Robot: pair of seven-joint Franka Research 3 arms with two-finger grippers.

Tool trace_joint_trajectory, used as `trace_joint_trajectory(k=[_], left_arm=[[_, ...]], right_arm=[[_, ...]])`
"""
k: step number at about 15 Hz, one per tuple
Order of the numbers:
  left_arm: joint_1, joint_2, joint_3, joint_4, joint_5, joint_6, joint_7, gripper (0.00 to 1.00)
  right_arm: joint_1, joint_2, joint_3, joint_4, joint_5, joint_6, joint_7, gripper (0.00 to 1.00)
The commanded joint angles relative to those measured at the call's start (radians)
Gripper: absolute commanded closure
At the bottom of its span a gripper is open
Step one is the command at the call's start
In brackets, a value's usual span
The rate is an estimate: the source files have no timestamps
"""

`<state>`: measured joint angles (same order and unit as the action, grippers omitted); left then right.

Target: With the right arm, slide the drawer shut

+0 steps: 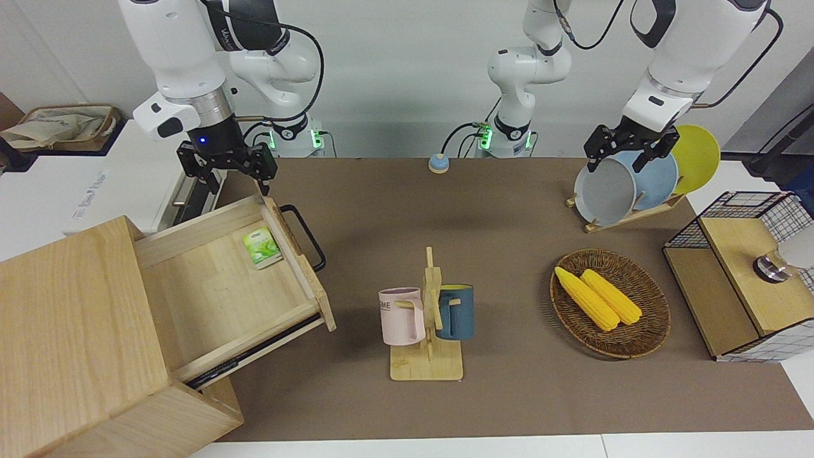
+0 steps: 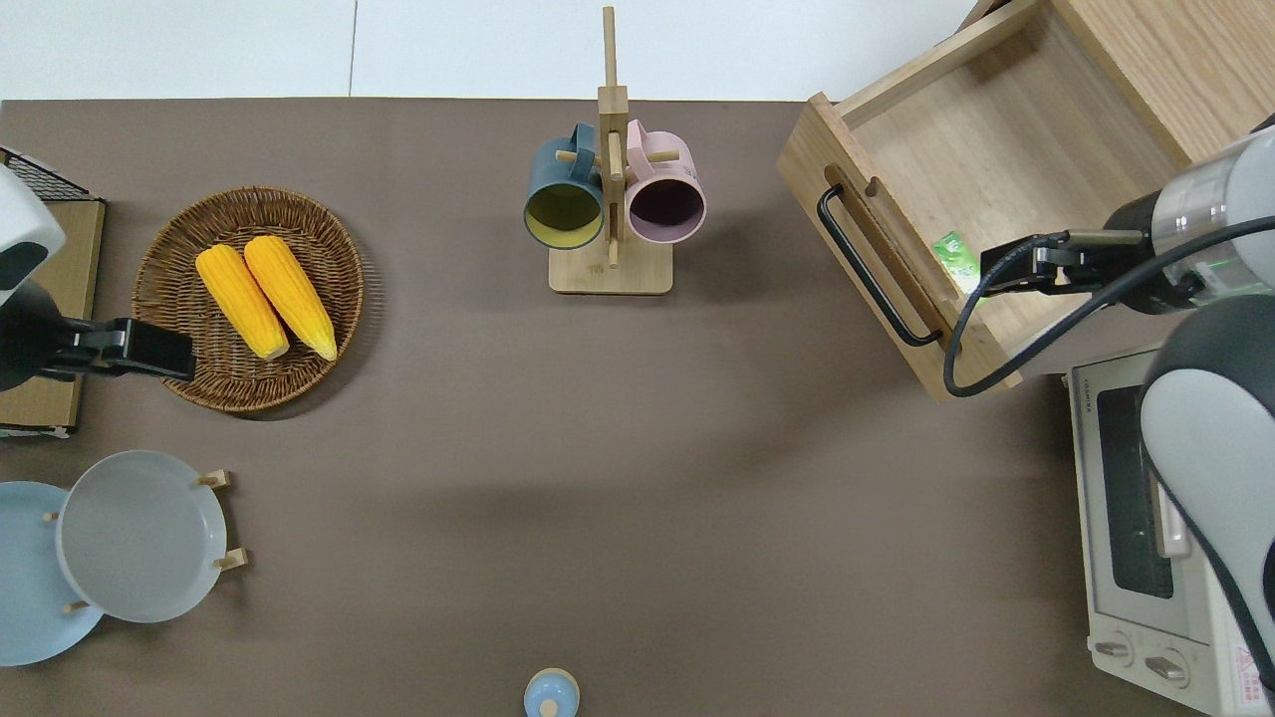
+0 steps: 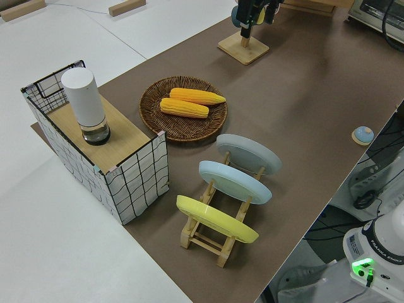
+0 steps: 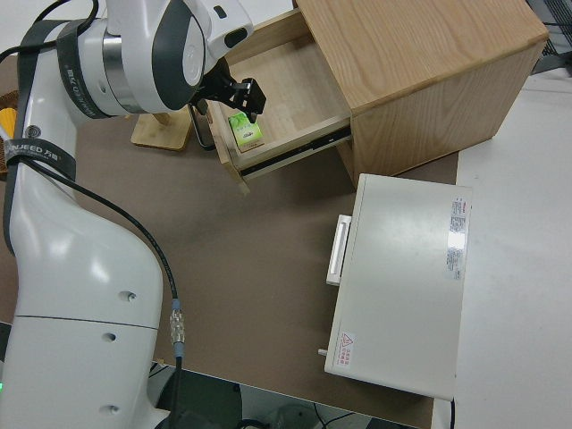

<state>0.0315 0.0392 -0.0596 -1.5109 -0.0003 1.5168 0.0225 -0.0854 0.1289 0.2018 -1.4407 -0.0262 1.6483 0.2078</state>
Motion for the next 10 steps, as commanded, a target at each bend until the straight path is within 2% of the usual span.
trace_joint_trajectory(k=[1,8,9,10], left_arm=[[0.004,0.011,-0.006,0.026,0.017,-0.020,0.010,0.01],[0.004,0.011,-0.006,0.026,0.017,-0.020,0.010,0.01],[0.004,0.011,-0.006,0.026,0.017,-0.020,0.010,0.01],[0.004,0.011,-0.006,0.024,0.017,-0.020,0.010,0.01]], right_arm=[[-0.010,-0.005,0.010,0.000,-0.014,-0.005,-0.016,0.015],[-0.011,-0.008,0.011,0.002,-0.003,-0.013,-0.021,0.027],[-0.013,-0.008,0.011,0.003,-0.001,-0.013,-0.021,0.075],[-0.013,-0.008,0.011,0.005,-0.001,-0.013,-0.021,0.196]])
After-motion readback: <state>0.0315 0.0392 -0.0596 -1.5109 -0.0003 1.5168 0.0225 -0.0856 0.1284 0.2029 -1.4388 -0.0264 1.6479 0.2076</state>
